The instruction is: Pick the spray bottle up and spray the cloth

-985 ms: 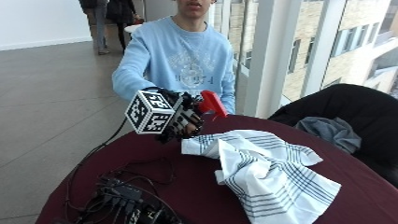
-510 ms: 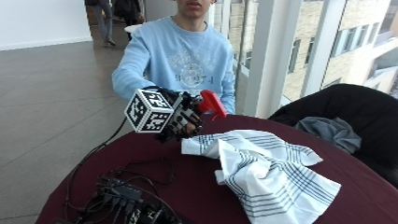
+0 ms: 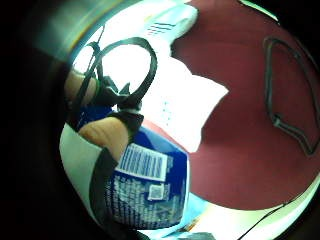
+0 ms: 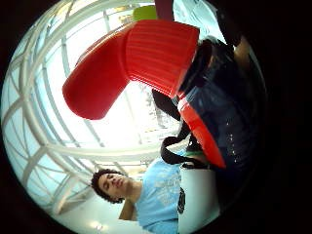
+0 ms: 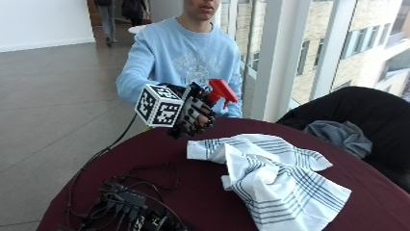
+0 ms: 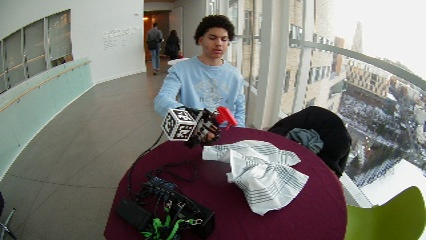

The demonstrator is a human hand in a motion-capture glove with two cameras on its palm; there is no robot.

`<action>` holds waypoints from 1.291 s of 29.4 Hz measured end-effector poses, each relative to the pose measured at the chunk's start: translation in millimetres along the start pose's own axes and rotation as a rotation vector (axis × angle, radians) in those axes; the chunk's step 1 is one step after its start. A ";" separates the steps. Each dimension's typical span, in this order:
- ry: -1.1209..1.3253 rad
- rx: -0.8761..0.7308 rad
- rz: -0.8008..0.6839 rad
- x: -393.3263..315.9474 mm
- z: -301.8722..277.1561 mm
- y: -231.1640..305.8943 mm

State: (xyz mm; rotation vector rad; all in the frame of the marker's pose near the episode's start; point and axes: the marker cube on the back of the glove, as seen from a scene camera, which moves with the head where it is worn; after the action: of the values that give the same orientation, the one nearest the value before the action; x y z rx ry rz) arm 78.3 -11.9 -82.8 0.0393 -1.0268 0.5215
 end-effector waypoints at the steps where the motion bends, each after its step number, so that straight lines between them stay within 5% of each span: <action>1: -0.006 0.003 -0.023 -4.0 4.9 1.8; 19: -0.199 -0.088 -0.520 -68.8 169.2 -5.6; 38: -0.248 -0.170 -0.579 -63.3 292.5 -62.2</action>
State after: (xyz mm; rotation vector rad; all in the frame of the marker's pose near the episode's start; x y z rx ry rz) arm -156.1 -170.7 32.5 0.2480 -1.2353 -0.1019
